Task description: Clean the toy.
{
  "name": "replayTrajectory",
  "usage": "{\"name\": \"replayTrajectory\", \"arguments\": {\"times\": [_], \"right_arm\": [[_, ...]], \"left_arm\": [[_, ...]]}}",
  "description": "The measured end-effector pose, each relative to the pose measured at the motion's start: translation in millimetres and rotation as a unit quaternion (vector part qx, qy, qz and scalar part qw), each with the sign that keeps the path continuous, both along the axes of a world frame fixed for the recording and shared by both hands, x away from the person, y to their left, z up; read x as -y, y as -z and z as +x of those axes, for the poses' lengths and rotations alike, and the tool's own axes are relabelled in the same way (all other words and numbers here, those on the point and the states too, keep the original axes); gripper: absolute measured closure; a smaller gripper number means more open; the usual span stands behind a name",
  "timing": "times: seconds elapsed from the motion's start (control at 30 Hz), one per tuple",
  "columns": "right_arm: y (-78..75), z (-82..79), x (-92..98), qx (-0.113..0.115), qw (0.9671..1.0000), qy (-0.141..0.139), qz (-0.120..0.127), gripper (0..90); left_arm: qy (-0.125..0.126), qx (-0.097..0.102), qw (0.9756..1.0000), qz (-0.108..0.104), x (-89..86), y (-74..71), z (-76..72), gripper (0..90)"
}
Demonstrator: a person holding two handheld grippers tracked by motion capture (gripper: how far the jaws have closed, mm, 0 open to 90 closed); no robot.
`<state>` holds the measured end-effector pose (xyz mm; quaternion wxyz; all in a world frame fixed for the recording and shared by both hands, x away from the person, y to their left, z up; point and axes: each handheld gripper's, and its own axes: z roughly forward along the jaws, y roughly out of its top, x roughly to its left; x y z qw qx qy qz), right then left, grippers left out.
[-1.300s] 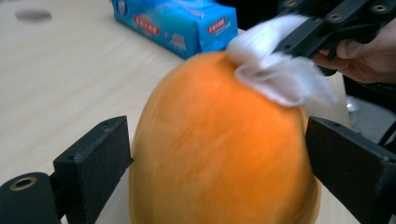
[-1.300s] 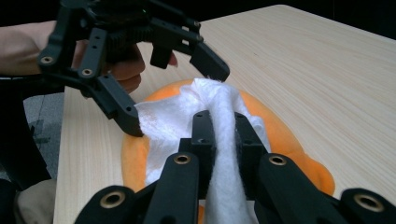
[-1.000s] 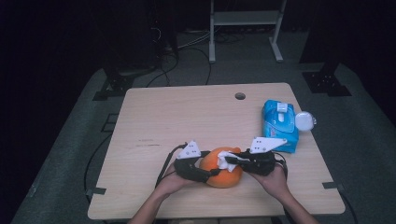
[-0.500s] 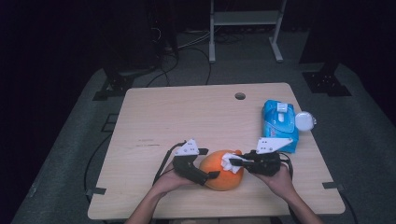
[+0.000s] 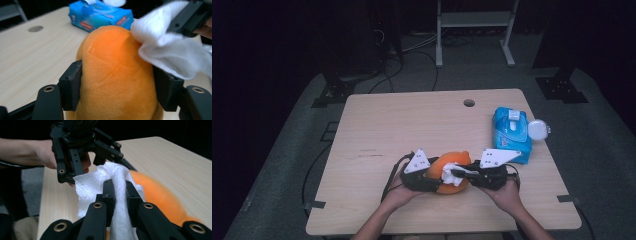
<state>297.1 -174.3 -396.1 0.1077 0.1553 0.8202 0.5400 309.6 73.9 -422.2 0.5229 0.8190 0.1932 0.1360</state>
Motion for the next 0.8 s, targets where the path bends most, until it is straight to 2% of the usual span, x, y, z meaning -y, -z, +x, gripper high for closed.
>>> {"name": "replayTrajectory", "arguments": {"times": [0.07, 0.2, 0.23, 0.3, 0.4, 0.43, 0.47, 0.53, 0.73, 0.8], "right_arm": [[3.1, 3.9, 1.6, -0.005, 1.0000, 0.006, -0.004, 81.4], [11.9, 14.7, 15.0, -0.034, 0.9993, 0.014, 0.006, 81.5], [12.6, 15.1, 16.8, -0.037, 0.9992, 0.013, 0.008, 81.4], [13.7, 14.0, 17.3, -0.037, 0.9992, 0.010, 0.006, 81.3], [14.3, 14.2, 16.9, -0.040, 0.9991, 0.008, 0.007, 81.3], [13.3, 15.0, 16.8, -0.038, 0.9992, 0.008, 0.005, 81.3], [12.4, 15.1, 16.8, -0.036, 0.9993, 0.011, 0.003, 81.4], [11.5, 15.3, 17.4, -0.036, 0.9992, 0.018, 0.004, 81.5], [10.0, 18.9, 24.2, -0.037, 0.9982, 0.045, 0.015, 81.6], [11.2, 20.9, 26.5, -0.043, 0.9979, 0.043, 0.021, 81.6]], "left_arm": [[0.003, -0.015, 0.9999, -0.001, -0.7, 3.8, 0.0, 29.0], [0.019, -0.033, 0.9992, -0.013, -5.1, 3.1, 1.9, 19.3], [0.020, -0.035, 0.9991, -0.017, -6.0, 3.2, 3.0, 17.1], [0.012, -0.052, 0.9982, -0.028, -9.2, 4.2, 7.6, 10.3], [0.009, -0.076, 0.9965, -0.034, -11.4, 8.8, 12.1, 7.8], [0.015, -0.075, 0.9965, -0.032, -12.0, 9.7, 11.1, 12.5], [0.017, -0.065, 0.9974, -0.027, -11.3, 9.6, 9.2, 18.1], [0.021, -0.058, 0.9979, -0.019, -9.5, 7.6, 6.7, 22.3], [0.045, -0.043, 0.9980, -0.002, -8.0, 4.3, 1.9, 23.4], [0.050, -0.043, 0.9978, -0.002, -8.4, 3.7, 1.9, 20.9]]}}
